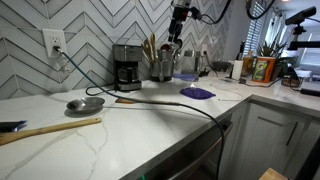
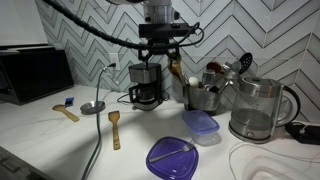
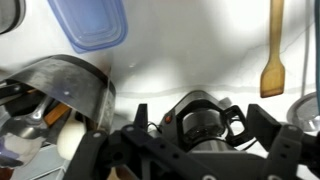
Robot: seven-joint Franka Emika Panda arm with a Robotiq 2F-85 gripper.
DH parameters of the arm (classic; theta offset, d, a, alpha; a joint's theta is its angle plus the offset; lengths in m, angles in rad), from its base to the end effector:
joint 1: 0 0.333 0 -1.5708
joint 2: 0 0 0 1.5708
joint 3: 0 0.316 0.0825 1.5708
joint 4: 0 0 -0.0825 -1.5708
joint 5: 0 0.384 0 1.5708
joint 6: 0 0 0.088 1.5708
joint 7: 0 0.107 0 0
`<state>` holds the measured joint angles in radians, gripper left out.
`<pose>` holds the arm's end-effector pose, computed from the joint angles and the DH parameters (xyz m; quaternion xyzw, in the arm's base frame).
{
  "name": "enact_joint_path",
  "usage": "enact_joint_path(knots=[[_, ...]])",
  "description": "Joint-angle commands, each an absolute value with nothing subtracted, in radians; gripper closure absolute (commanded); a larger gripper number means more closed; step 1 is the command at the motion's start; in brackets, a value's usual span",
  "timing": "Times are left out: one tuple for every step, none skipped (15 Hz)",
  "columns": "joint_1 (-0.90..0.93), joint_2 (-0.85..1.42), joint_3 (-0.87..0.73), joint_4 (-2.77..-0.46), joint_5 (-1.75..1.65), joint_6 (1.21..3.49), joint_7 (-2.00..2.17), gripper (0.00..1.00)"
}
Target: Put the tongs in the silver holder
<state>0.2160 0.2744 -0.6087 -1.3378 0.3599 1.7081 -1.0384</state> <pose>0.6213 -0.1616 0.6112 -0.9402 -0.3173 -0.1202 0.0312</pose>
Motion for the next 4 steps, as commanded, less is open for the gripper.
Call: enact_joint_path(knots=[[0.071, 0.225, -0.421, -1.372, 0.306, 1.71, -1.018, 0.0], [0.074, 0.203, -0.423, -1.403, 0.312, 1.708, -1.027, 0.0], [0.075, 0.189, -0.425, -1.423, 0.316, 1.707, -1.034, 0.0], [0.076, 0.181, -0.426, -1.434, 0.318, 1.707, -1.037, 0.0]])
